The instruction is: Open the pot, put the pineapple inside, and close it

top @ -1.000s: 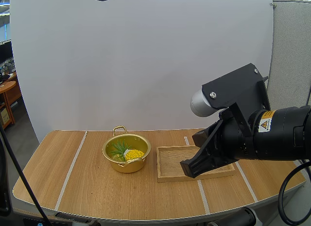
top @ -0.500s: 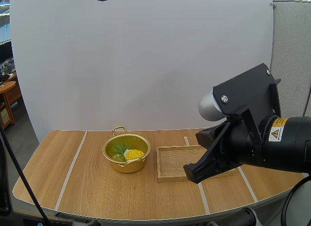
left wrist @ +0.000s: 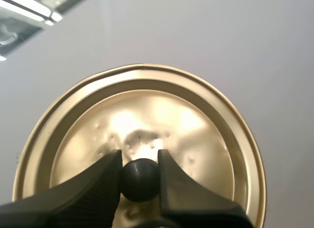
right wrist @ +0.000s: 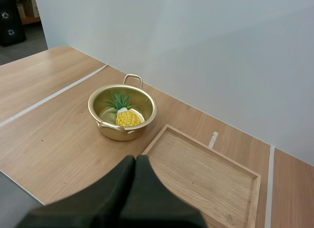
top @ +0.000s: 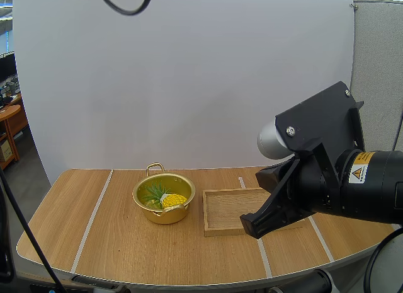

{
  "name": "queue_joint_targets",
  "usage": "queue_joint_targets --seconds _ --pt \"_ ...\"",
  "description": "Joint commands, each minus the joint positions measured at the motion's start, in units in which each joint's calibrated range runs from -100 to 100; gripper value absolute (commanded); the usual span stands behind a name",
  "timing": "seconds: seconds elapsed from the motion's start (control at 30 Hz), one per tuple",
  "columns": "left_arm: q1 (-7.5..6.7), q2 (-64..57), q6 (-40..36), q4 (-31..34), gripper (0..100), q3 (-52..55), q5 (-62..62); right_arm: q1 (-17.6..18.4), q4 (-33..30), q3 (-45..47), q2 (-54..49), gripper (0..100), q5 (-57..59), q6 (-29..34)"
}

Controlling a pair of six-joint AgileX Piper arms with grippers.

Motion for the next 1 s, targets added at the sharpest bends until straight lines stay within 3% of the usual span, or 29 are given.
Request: queue_joint_targets --seconds 0.0,0.23,0.43,0.63,0.97 --pt "-0.1 0.8 -0.3 -1.2 0 1.0 9.0 -0.3 -0.2 0.2 -0.5 0 0.0 -0.3" --pt "-0.1 2.8 -0.3 -1.5 0 5.5 9.0 -0.3 -0.2 0.2 -0.5 0 0.0 -0.3" --pt "-0.1 4.2 3.9 -6.3 0 12.6 9.0 -0.3 -0.2 0.2 -0.5 0 0.0 -0.3" --pt "-0.1 4.8 7.5 -11.6 0 22.6 9.0 -0.4 -0.2 0.2 -0.5 0 0.0 -0.4" --pt "-0.1 4.8 11.4 -12.7 0 40.7 9.0 -0.5 -0.2 0.2 -0.5 0 0.0 -0.4"
